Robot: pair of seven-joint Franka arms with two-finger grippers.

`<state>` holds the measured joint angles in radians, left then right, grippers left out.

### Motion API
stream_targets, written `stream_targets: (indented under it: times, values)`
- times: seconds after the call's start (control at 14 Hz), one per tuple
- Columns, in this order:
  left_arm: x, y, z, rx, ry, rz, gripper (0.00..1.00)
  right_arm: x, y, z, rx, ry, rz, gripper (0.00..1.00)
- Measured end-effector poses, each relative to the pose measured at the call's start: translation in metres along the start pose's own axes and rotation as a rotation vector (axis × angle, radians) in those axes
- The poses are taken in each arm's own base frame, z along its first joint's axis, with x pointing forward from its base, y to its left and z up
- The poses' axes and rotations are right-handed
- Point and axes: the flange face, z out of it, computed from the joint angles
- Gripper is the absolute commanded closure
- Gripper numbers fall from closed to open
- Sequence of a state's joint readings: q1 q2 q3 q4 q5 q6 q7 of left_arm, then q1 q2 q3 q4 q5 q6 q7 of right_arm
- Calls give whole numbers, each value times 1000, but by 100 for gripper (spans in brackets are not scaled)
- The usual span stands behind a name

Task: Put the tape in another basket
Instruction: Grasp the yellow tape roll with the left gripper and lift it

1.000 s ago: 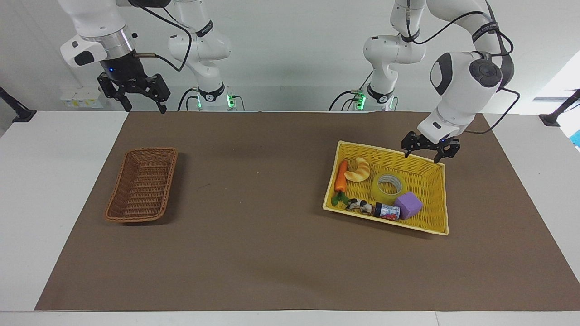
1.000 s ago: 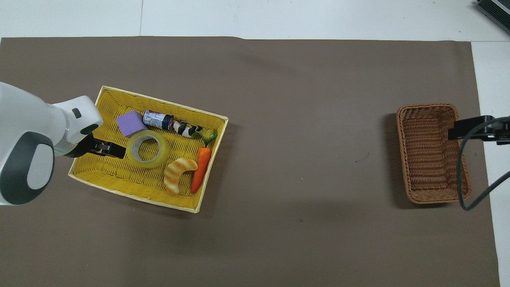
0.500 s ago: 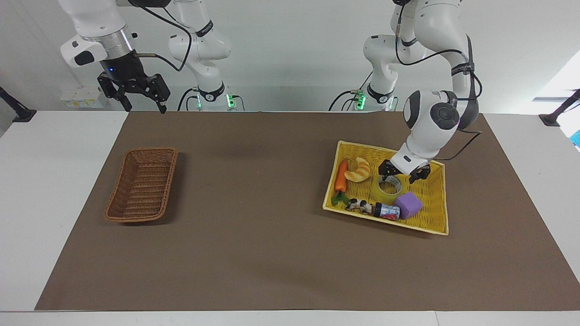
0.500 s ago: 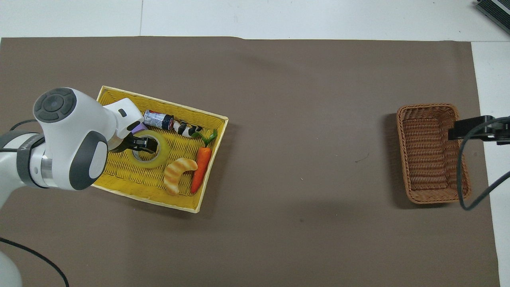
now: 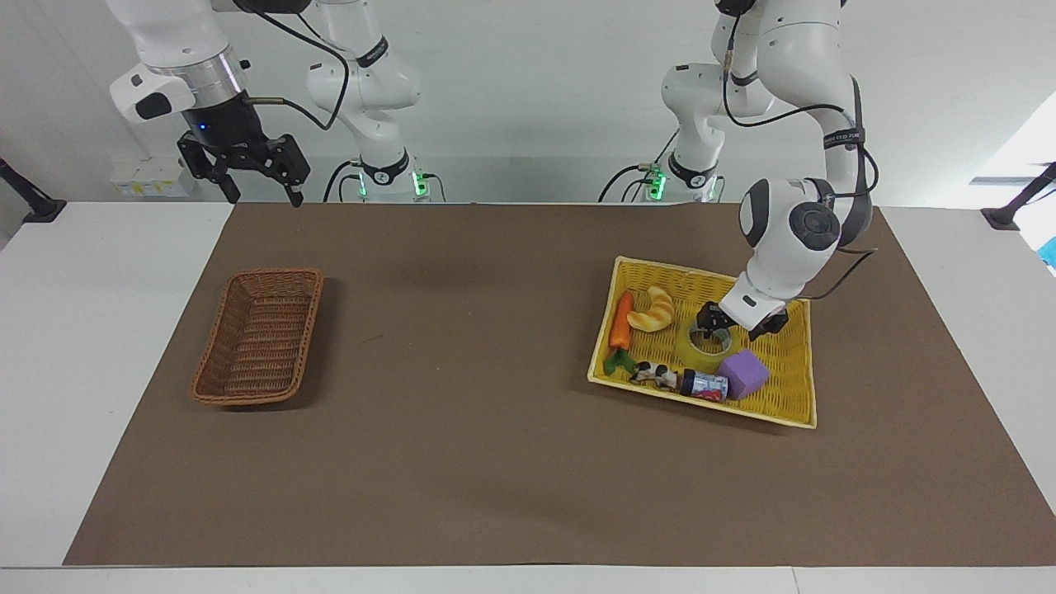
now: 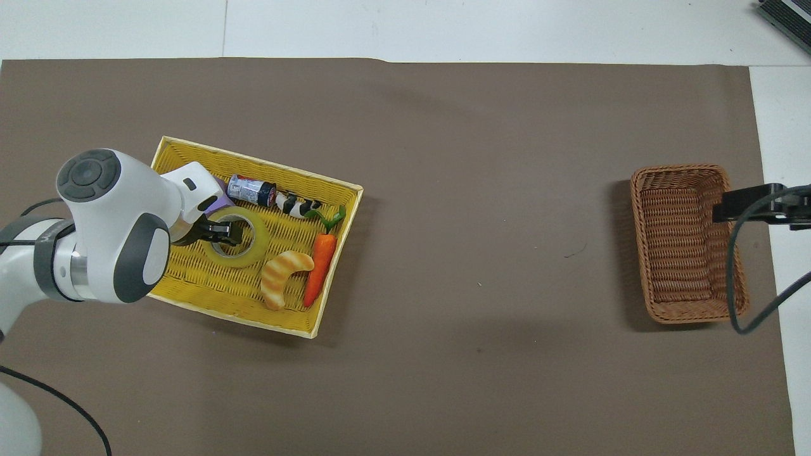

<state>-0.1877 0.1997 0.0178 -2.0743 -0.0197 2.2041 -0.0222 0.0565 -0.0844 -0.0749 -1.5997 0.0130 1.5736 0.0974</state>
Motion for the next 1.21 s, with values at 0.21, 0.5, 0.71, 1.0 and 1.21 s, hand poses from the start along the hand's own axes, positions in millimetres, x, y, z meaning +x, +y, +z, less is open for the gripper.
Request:
stream_targets:
  times: [0.21, 0.5, 0.71, 1.0, 1.21]
  values:
    - [-4, -1, 7, 1, -8, -13, 100, 0, 0, 0, 0, 0, 0, 0]
    - [1, -8, -12, 0, -44, -30, 100, 0, 0, 0, 0, 0, 0, 0]
    - [10, -19, -53, -3, -67, -48, 100, 0, 0, 0, 0, 0, 0, 0]
    - [16, -18, -101, -4, -62, -46, 100, 0, 0, 0, 0, 0, 0, 0]
    - [11, -19, -154, -6, -42, -47, 100, 0, 0, 0, 0, 0, 0, 0]
